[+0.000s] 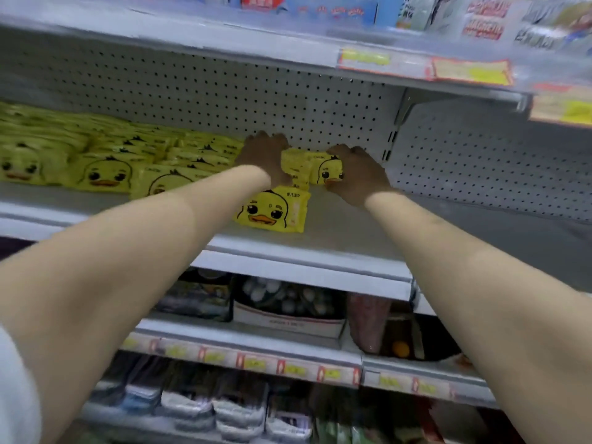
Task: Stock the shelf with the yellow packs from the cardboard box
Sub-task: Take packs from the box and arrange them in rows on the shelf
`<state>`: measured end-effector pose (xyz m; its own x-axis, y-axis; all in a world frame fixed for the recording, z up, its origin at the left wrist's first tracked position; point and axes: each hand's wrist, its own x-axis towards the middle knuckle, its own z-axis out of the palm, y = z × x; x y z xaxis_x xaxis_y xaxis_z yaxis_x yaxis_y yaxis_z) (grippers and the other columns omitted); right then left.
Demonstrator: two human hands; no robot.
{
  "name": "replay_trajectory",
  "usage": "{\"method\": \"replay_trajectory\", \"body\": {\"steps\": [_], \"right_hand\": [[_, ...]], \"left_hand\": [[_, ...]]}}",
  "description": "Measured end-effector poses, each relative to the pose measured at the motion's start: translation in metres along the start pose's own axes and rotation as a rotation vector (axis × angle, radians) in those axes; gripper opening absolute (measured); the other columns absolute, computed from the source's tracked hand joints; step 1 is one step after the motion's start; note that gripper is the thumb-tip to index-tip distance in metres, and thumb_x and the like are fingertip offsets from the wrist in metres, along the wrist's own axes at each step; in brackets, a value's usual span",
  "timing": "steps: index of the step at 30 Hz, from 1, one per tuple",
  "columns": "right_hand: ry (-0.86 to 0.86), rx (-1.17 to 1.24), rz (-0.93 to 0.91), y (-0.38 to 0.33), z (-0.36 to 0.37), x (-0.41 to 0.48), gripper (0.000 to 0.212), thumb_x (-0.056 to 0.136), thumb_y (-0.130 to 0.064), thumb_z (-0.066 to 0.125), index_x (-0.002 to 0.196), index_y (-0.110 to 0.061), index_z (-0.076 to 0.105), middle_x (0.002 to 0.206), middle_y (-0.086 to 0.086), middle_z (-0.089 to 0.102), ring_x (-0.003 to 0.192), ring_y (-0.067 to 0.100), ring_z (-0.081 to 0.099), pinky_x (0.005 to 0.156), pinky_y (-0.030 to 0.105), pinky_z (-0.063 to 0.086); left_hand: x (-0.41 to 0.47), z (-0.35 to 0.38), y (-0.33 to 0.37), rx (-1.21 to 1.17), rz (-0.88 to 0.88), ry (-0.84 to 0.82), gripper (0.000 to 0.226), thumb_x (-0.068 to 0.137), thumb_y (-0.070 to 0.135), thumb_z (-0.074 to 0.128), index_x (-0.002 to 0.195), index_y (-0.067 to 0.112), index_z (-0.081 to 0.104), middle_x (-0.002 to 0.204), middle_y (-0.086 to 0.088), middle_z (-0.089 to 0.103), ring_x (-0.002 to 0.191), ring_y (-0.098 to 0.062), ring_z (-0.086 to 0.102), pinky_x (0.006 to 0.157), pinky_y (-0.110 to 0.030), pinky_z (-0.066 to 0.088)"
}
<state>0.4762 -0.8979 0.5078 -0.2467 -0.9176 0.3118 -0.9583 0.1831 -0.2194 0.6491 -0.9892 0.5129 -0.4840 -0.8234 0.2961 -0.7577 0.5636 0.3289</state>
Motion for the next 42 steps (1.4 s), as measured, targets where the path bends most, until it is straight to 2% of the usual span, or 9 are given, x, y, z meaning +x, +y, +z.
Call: {"method": "replay_trajectory", "body": {"steps": [3, 9, 12, 16, 21, 31, 35, 39, 42], "right_hand": [[-0.081, -0.024, -0.017, -0.041, -0.003, -0.032, 0.075, 0.082, -0.034, 0.077, 0.145, -0.03, 0.037, 0.14, 0.01, 0.045, 0.125, 0.033, 0.049, 0.098, 0.042, 0.047], [-0.145, -0.024, -0.198, -0.124, 0.025, -0.101, 0.073, 0.083, -0.04, 0.076, 0.144, -0.03, 0.038, 0.137, 0.01, 0.049, 0.119, 0.033, 0.052, 0.086, 0.04, 0.048], [-0.196, 0.008, -0.282, -0.172, 0.041, -0.123, 0.075, 0.082, -0.041, 0.077, 0.144, -0.03, 0.037, 0.136, 0.01, 0.048, 0.122, 0.033, 0.048, 0.089, 0.041, 0.047], [-0.255, 0.029, -0.399, -0.239, 0.066, -0.142, 0.079, 0.079, -0.039, 0.079, 0.146, -0.031, 0.037, 0.147, 0.005, 0.043, 0.133, 0.029, 0.043, 0.099, 0.044, 0.045], [-0.327, 0.056, -0.519, -0.317, 0.101, -0.154, 0.075, 0.08, -0.035, 0.077, 0.144, -0.031, 0.039, 0.139, 0.004, 0.048, 0.123, 0.027, 0.049, 0.091, 0.042, 0.05], [-0.475, 0.029, -0.634, -0.512, 0.238, -0.128, 0.07, 0.081, -0.038, 0.075, 0.142, -0.031, 0.041, 0.137, 0.003, 0.047, 0.123, 0.026, 0.049, 0.085, 0.037, 0.049], [-0.624, 0.018, -0.642, -0.58, 0.308, -0.126, 0.061, 0.081, -0.035, 0.077, 0.135, -0.025, 0.051, 0.135, 0.007, 0.051, 0.123, 0.029, 0.05, 0.091, 0.038, 0.047], [-0.781, -0.029, -0.583, -0.622, 0.378, -0.128, 0.068, 0.078, -0.039, 0.079, 0.138, -0.022, 0.05, 0.136, 0.008, 0.05, 0.126, 0.03, 0.049, 0.099, 0.04, 0.046], [-0.893, -0.056, -0.522, -0.633, 0.427, -0.134, 0.068, 0.078, -0.041, 0.079, 0.136, -0.02, 0.051, 0.134, 0.009, 0.052, 0.125, 0.03, 0.051, 0.098, 0.04, 0.048]], "left_hand": [[-0.062, -0.016, -0.018, 0.044, -0.089, 0.0, 0.08, 0.069, 0.035, 0.086, 0.137, 0.022, 0.046, 0.134, -0.015, 0.044, 0.124, -0.036, 0.044, 0.098, -0.044, 0.047], [-0.182, -0.044, -0.077, 0.061, -0.204, -0.007, 0.073, 0.074, 0.03, 0.084, 0.135, 0.021, 0.047, 0.139, -0.016, 0.037, 0.129, -0.038, 0.035, 0.101, -0.049, 0.043], [-0.228, -0.064, -0.108, 0.164, -0.308, -0.066, 0.074, 0.075, 0.033, 0.081, 0.138, 0.027, 0.042, 0.139, -0.012, 0.036, 0.131, -0.034, 0.033, 0.094, -0.048, 0.045], [-0.281, -0.087, -0.158, 0.242, -0.397, -0.081, 0.073, 0.077, 0.036, 0.079, 0.139, 0.028, 0.041, 0.139, -0.01, 0.039, 0.13, -0.033, 0.035, 0.094, -0.047, 0.042], [-0.326, -0.105, -0.23, 0.322, -0.483, -0.065, 0.076, 0.074, 0.038, 0.079, 0.139, 0.028, 0.041, 0.135, -0.011, 0.042, 0.127, -0.035, 0.037, 0.097, -0.047, 0.042], [-0.368, -0.114, -0.455, 0.343, -0.605, -0.156, 0.065, 0.079, 0.037, 0.074, 0.136, 0.028, 0.045, 0.14, -0.011, 0.04, 0.128, -0.034, 0.039, 0.097, -0.045, 0.043], [-0.39, -0.103, -0.558, 0.326, -0.654, -0.273, 0.061, 0.082, 0.035, 0.073, 0.135, 0.029, 0.045, 0.136, -0.01, 0.044, 0.126, -0.035, 0.041, 0.099, -0.046, 0.043], [-0.413, -0.077, -0.642, 0.261, -0.68, -0.452, 0.078, 0.075, 0.044, 0.079, 0.142, 0.026, 0.042, 0.14, -0.013, 0.043, 0.131, -0.036, 0.037, 0.102, -0.046, 0.042], [-0.429, -0.046, -0.687, 0.178, -0.712, -0.567, 0.076, 0.075, 0.046, 0.079, 0.14, 0.028, 0.044, 0.134, -0.011, 0.046, 0.127, -0.034, 0.041, 0.096, -0.044, 0.042]]}}
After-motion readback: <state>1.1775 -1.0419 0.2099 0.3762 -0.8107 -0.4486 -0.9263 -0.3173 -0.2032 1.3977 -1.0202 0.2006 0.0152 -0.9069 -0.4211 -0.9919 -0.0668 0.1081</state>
